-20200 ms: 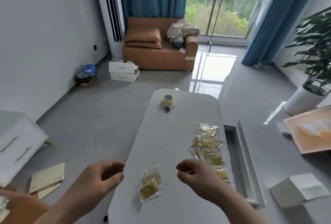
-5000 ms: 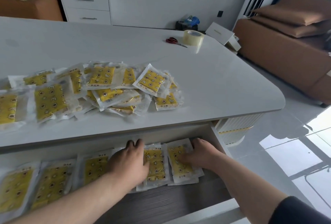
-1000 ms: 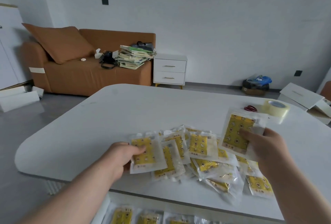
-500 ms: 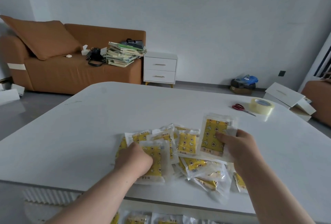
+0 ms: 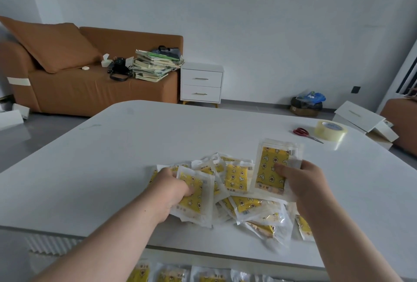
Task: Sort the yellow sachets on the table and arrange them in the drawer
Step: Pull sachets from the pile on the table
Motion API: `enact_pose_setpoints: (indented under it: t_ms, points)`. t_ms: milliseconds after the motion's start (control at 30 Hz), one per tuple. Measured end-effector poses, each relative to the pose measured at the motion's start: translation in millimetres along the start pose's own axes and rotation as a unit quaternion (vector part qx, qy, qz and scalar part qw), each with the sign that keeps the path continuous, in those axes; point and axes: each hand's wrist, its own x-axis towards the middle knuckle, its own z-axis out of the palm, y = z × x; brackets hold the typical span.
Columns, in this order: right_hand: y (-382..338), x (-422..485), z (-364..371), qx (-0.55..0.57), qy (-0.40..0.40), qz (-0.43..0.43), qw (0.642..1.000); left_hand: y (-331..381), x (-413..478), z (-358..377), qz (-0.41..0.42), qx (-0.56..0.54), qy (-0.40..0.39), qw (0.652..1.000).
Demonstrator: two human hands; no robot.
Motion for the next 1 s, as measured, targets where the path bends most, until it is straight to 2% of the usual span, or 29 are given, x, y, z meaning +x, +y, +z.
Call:
enact_pose_setpoints:
  t_ms: [133, 300, 400, 533, 600, 700, 800, 1000]
  points:
    - [1, 2, 10, -0.008, -0.008, 0.012, 1.000, 12, -1, -23, 0.040, -0.029, 0.026, 0.998]
    - [5, -2, 34, -0.051, -0.042, 0.019, 0.998, 23, 1, -56, 0.071, -0.132, 0.046, 0.988]
    - [13, -8, 61, -0.134, -0.069, -0.013, 0.989, 22, 4, -70, 0.076, -0.180, 0.061, 0.979]
    - [18, -14, 99, -0.266, -0.082, -0.075, 0.958, 17, 8, -82, 0.055, -0.189, 0.074, 0.978]
    - [22, -16, 116, -0.329, -0.085, -0.100, 0.935, 16, 9, -88, 0.046, -0.196, 0.079, 0.976]
    - [28, -22, 134, -0.465, -0.075, -0.151, 0.869, 15, 11, -93, 0.042, -0.211, 0.087, 0.973]
    - [29, -28, 141, -0.558, -0.094, -0.156, 0.809, 14, 13, -97, 0.044, -0.222, 0.086, 0.970]
    - [32, -31, 143, -0.634, -0.090, -0.110, 0.761, 15, 11, -99, 0.042, -0.222, 0.082, 0.971]
